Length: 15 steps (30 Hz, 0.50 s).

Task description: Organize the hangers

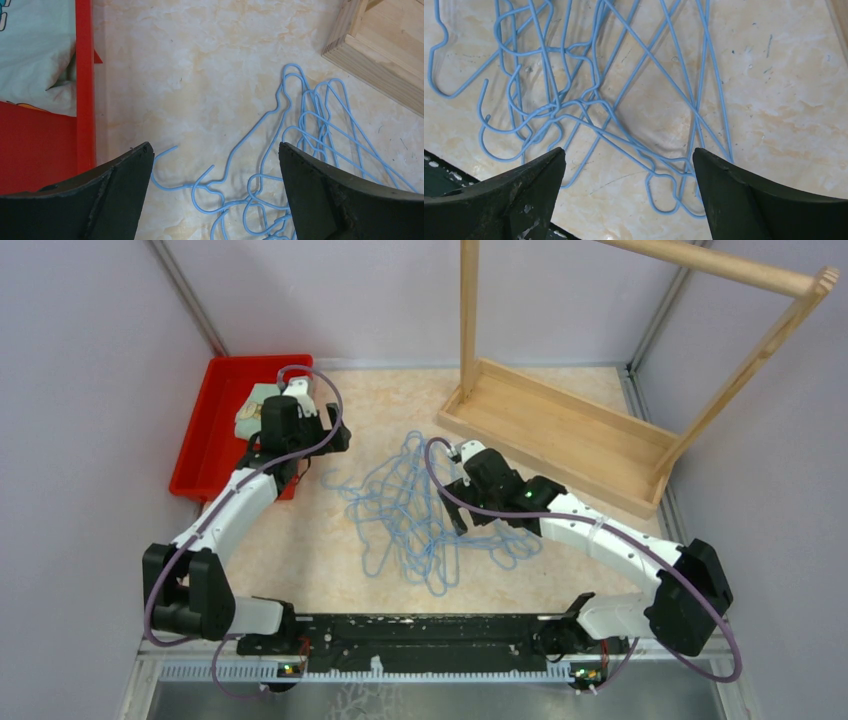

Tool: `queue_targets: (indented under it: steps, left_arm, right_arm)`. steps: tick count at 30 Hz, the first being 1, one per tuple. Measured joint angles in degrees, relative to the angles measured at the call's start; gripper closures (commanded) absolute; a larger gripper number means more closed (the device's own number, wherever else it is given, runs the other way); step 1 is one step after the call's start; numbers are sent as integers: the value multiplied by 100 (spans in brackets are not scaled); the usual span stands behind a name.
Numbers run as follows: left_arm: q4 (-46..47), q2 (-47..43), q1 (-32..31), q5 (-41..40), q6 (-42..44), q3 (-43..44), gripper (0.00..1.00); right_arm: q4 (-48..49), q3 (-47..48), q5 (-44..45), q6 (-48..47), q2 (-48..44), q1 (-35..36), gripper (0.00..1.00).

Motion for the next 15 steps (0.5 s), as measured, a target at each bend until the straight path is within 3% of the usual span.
queue_targets:
  steps: [2,8,15]
  left_arm:
    - [0,-4,0,0,-9,-52,0]
    - [-4,-144,0,-7,-15,-219,0]
    - [4,-258,0,-24,-111,-356,0]
  right_arm:
    - [17,-68,-146,-26,-7,0,7]
    - [-35,-402,-723,-275,-33,0,40]
    - [-195,-404,-778,-621,505,7,40]
